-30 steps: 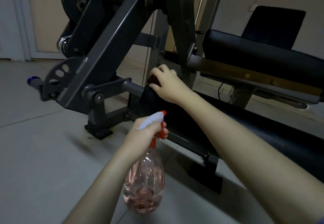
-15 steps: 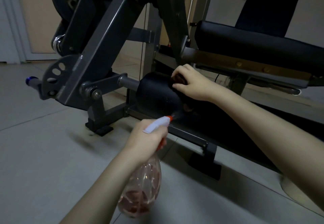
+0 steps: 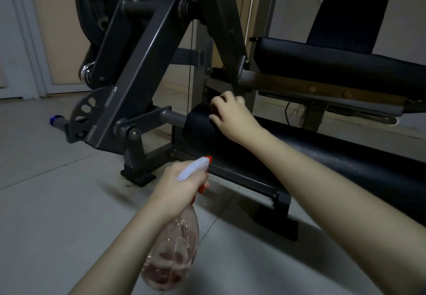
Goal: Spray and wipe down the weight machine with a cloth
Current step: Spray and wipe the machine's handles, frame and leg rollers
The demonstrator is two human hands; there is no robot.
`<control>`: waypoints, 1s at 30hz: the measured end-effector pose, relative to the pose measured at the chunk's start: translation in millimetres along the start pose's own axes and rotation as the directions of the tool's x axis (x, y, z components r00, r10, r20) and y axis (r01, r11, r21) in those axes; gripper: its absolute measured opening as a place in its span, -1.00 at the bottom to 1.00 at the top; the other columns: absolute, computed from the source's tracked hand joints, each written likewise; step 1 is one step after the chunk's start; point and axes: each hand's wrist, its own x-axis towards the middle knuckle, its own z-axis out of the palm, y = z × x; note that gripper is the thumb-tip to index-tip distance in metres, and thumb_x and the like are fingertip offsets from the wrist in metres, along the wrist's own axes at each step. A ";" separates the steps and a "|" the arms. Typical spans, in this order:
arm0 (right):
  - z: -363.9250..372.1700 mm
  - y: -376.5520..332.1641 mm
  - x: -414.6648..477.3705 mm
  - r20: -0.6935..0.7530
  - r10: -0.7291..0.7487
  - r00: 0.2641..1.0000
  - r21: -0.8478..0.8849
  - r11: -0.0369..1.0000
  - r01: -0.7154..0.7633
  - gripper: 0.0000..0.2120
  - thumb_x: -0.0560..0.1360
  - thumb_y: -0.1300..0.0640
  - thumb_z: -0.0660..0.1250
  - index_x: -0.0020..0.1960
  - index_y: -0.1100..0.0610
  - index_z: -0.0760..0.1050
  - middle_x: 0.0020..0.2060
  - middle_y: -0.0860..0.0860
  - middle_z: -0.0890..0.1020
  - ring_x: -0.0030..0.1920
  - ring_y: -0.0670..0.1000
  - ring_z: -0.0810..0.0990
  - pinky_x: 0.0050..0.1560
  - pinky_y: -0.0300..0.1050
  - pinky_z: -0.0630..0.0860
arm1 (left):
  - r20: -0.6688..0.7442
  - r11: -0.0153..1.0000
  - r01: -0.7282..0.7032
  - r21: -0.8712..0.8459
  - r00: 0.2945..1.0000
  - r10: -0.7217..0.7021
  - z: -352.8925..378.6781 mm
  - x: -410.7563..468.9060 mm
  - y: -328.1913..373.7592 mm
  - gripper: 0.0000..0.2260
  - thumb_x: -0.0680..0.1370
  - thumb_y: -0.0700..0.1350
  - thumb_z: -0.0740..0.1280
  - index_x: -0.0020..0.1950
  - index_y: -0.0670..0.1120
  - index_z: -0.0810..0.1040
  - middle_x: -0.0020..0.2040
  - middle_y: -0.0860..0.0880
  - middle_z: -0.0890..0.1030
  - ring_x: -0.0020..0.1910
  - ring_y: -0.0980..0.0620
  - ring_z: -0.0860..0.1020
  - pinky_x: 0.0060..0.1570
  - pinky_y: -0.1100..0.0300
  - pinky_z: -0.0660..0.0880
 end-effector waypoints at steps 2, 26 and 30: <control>8.8 -9.8 6.2 -0.012 -0.069 0.998 -0.037 0.997 0.069 -0.61 0.58 0.06 0.22 0.37 0.12 0.31 0.37 0.14 0.28 0.32 0.24 0.26 0.24 0.08 0.39 | -0.019 0.996 0.083 -0.021 0.996 -0.084 5.8 6.8 2.5 -0.73 0.45 0.04 0.34 -0.28 -0.16 0.58 -0.24 -0.16 0.65 -0.37 0.10 0.54 -0.27 0.21 0.39; 36.3 -27.4 -27.4 -0.028 -0.423 0.906 -0.319 0.863 0.392 -0.60 0.34 0.28 0.45 0.17 0.19 0.51 0.28 0.22 0.44 0.33 0.36 0.32 0.28 0.20 0.35 | -0.058 0.997 0.069 0.043 0.996 -0.066 -20.1 26.6 -21.4 -0.77 0.54 0.05 0.31 -0.27 0.05 0.63 -0.36 0.00 0.66 -0.36 0.03 0.58 -0.13 0.00 0.57; 26.6 -1.3 -59.0 -0.019 -0.478 0.878 -0.349 0.826 0.442 -0.65 0.27 0.26 0.49 0.04 0.19 0.56 0.14 0.20 0.54 0.19 0.37 0.46 0.12 0.16 0.48 | -0.085 0.983 0.166 0.084 0.984 -0.159 -28.8 50.6 -39.9 -0.73 0.60 -0.12 0.25 -0.23 0.15 0.58 -0.45 0.03 0.62 -0.35 -0.09 0.56 -0.04 -0.25 0.57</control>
